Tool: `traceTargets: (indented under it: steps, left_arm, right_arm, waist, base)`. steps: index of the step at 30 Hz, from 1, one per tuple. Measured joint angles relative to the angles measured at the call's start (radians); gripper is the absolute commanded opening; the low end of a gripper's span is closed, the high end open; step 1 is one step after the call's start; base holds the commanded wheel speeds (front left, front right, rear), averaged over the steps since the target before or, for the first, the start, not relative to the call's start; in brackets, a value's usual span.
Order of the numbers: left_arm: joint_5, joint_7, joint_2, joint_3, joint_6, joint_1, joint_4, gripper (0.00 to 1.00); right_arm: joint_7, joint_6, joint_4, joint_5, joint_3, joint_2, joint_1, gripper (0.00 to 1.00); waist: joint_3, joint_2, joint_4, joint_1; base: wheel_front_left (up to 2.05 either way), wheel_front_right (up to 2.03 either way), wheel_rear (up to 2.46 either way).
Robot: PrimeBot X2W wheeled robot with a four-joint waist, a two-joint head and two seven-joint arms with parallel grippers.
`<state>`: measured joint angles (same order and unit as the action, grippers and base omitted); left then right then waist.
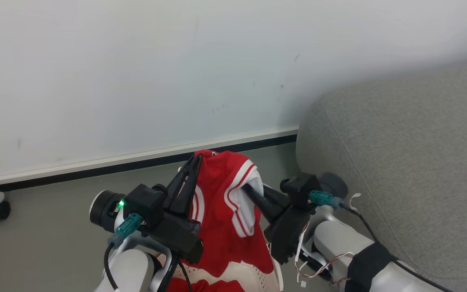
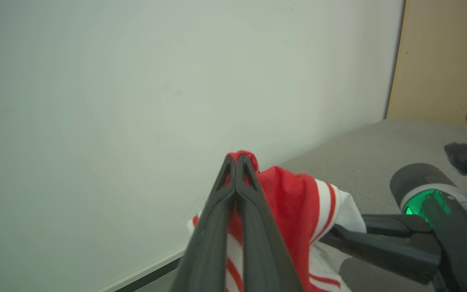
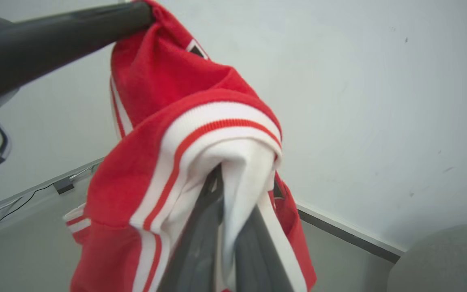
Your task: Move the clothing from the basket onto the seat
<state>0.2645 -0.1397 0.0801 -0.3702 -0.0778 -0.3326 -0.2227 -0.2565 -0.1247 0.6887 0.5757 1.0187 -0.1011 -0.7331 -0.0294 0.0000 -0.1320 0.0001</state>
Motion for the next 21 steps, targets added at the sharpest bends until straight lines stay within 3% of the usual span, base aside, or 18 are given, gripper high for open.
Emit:
traceTargets:
  steps: [15, 21]
  left_arm:
    - [0.034, -0.027, 0.016, 0.011, 0.000, 0.096, 0.021, 1.00]
    - [0.043, -0.033, 0.013, 0.002, 0.008, 0.151, 0.032, 1.00]
  right_arm:
    - [0.000, 0.000, -0.095, -0.005, -0.127, -0.110, -0.019, 0.00]
    - [0.000, 0.021, -0.168, -0.031, -0.158, -0.156, -0.017, 0.00]
  waist:
    - [-0.009, 0.0000, -0.083, 0.0000]
    - [-0.014, 0.0000, -0.135, -0.0001]
  base:
    - [0.00, 0.00, 0.00]
    - [0.00, 0.00, 0.00]
